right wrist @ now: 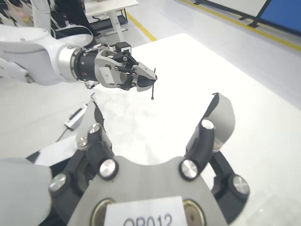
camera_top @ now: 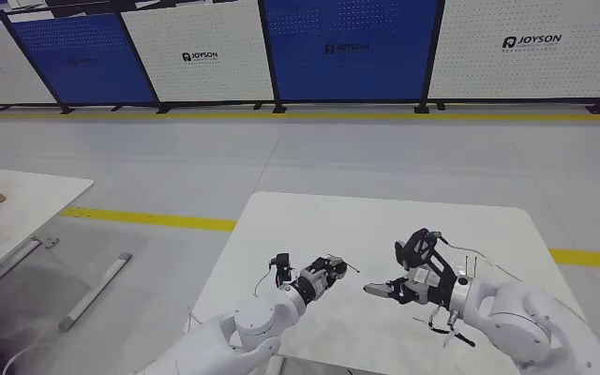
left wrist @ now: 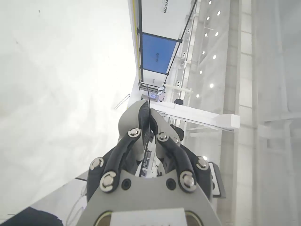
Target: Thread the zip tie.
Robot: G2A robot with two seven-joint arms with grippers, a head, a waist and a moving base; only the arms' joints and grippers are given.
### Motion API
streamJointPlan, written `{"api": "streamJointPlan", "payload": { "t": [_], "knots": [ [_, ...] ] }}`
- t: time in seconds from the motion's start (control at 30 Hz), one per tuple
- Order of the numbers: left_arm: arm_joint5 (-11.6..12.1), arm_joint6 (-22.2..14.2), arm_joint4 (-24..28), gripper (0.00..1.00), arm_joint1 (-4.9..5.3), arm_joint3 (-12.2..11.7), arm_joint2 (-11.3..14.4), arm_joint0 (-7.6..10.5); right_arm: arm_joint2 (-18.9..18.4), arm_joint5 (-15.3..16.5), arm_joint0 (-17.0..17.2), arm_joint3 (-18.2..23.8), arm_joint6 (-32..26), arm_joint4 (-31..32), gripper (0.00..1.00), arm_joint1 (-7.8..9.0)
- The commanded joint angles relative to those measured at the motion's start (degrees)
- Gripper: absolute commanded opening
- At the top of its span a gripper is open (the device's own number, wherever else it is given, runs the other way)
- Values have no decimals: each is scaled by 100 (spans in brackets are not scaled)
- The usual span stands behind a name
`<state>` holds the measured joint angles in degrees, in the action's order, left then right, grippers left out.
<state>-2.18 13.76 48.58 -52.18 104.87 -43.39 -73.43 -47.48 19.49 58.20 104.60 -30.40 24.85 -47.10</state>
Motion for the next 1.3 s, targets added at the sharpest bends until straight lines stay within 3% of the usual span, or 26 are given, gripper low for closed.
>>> {"api": "streamJointPlan", "payload": {
  "t": [0.0,0.1,0.53,0.73,0.9,1.13,1.27],
  "knots": [
    [73,99,-323,0,-34,-35,52,-29,0,-1,-8,-174,-59,-495,100,-16],
    [133,156,-469,0,-78,-63,82,-63,47,-1,-82,-326,-266,-1104,100,-49],
    [135,132,-476,0,-85,-72,78,-80,44,-5,-80,-374,-256,-1153,100,-54],
    [495,461,-1182,0,-126,5,10,-276,-51,-1,-171,-839,-949,-3120,100,-150],
    [543,631,-1471,0,-172,173,-28,-413,-100,-1,-229,-1458,-1426,-3979,100,-337],
    [519,717,-1691,0,-268,189,-61,-465,71,-1,-329,-2229,-2193,-4639,100,-812],
    [526,752,-1750,0,-286,170,-64,-470,80,-1,-346,-2285,-2283,-4716,100,-835]
  ]
}}
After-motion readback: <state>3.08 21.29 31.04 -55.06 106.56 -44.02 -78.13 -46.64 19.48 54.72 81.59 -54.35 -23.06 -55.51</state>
